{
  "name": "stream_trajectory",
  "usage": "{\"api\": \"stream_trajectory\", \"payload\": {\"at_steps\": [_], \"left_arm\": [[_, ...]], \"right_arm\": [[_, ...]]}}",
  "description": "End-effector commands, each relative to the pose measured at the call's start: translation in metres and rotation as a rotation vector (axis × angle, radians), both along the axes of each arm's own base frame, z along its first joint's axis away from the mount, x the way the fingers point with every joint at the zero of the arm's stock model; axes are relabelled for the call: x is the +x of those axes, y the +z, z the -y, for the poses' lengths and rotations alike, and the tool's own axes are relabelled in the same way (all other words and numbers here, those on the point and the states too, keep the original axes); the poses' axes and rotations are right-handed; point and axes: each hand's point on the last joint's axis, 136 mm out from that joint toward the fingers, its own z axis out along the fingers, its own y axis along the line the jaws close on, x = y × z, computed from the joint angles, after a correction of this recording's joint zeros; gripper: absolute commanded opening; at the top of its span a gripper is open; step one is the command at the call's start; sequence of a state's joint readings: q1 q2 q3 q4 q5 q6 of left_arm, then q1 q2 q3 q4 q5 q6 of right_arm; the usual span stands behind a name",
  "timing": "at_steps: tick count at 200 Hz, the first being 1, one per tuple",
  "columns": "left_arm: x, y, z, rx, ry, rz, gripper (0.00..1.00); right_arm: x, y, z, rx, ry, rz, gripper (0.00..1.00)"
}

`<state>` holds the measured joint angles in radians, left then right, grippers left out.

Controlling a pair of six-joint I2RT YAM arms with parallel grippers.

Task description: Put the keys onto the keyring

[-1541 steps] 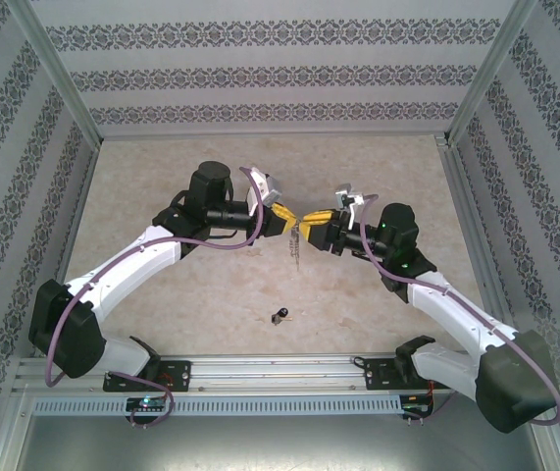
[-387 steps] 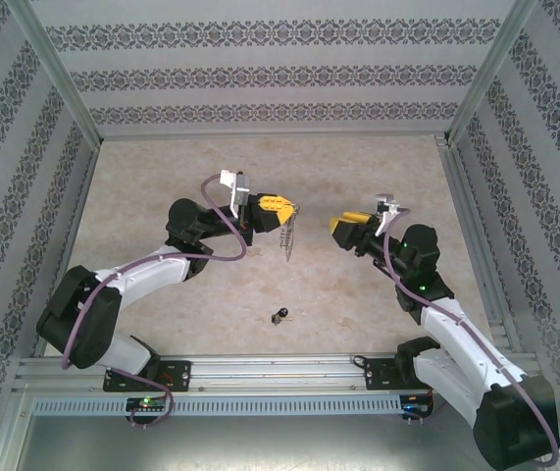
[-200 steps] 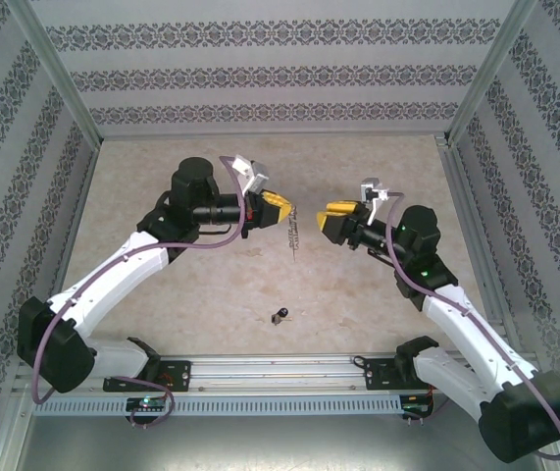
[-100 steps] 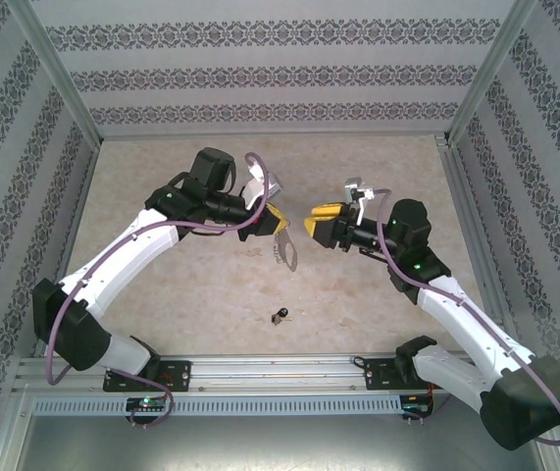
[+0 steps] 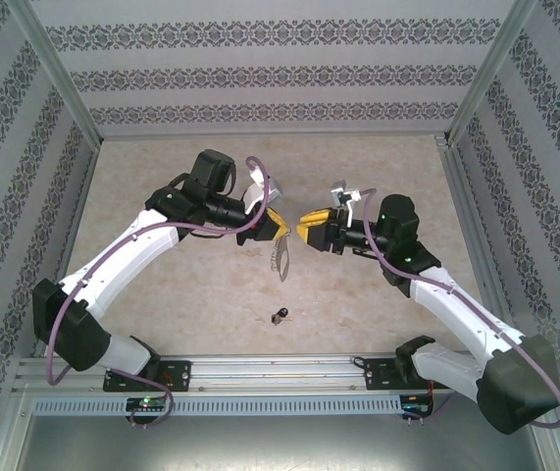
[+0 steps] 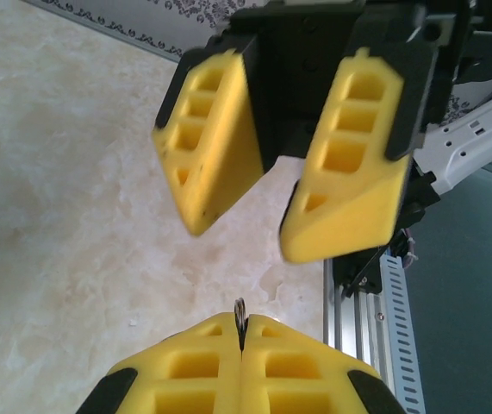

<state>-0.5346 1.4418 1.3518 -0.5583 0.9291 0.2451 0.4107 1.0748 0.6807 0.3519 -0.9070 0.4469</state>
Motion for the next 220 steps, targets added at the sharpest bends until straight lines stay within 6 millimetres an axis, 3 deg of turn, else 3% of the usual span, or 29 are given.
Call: {"api": "stream_trajectory", "payload": {"at_steps": [1,164,192,220], "left_arm": [[-0.005,0.019,0.0,-0.064,-0.034,0.065,0.0],[-0.001,0.02,0.006,-0.093,-0.046,0.05,0.0],[0.001,0.019,0.007,-0.091,-0.045,0.045,0.0],[0.002,0.019,0.007,-0.092,-0.043,0.045,0.0]], "right_arm": [[-0.008,0.019,-0.009,0.028,0.068,0.078,0.37],[-0.007,0.018,-0.022,0.035,0.104,0.087,0.15],[-0.009,0.018,-0.023,0.038,0.12,0.091,0.0],[-0.01,0.018,-0.023,0.037,0.119,0.099,0.0]]}}
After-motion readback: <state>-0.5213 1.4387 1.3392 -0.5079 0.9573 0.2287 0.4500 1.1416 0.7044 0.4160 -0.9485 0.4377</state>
